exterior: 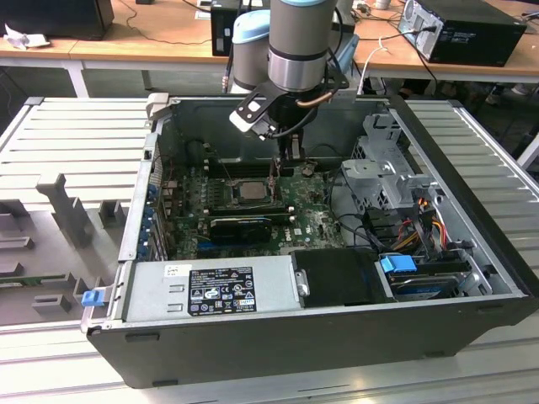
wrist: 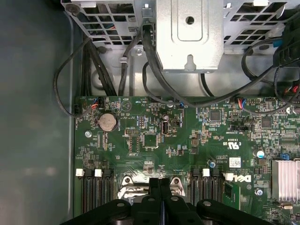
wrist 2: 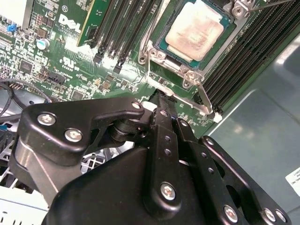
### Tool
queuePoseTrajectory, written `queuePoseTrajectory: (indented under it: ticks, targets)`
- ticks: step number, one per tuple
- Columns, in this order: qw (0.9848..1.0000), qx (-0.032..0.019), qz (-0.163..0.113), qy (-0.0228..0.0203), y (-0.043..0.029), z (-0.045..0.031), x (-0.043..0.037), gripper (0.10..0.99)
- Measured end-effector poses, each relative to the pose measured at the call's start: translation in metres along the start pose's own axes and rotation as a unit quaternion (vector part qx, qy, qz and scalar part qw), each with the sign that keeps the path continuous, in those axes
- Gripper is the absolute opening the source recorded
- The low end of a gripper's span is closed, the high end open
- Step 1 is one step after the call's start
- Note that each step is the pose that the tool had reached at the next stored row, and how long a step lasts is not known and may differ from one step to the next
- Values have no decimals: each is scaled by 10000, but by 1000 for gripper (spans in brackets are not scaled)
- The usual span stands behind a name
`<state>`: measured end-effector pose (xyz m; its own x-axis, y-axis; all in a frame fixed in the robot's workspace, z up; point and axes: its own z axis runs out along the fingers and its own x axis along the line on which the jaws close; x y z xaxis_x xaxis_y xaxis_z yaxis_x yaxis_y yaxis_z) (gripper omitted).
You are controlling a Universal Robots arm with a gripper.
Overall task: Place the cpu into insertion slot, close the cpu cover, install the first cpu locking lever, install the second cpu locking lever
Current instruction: 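Close the cpu cover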
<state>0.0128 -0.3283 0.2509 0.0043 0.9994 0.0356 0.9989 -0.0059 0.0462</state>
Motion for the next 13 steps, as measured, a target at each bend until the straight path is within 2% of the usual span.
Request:
queuePoseTrajectory:
  ticks: [10, 13]
  targets:
    - [10000, 0, 0, 0, -104, -5, 0, 106]
    - [10000, 0, 0, 2, -203, 11, -1, 106]
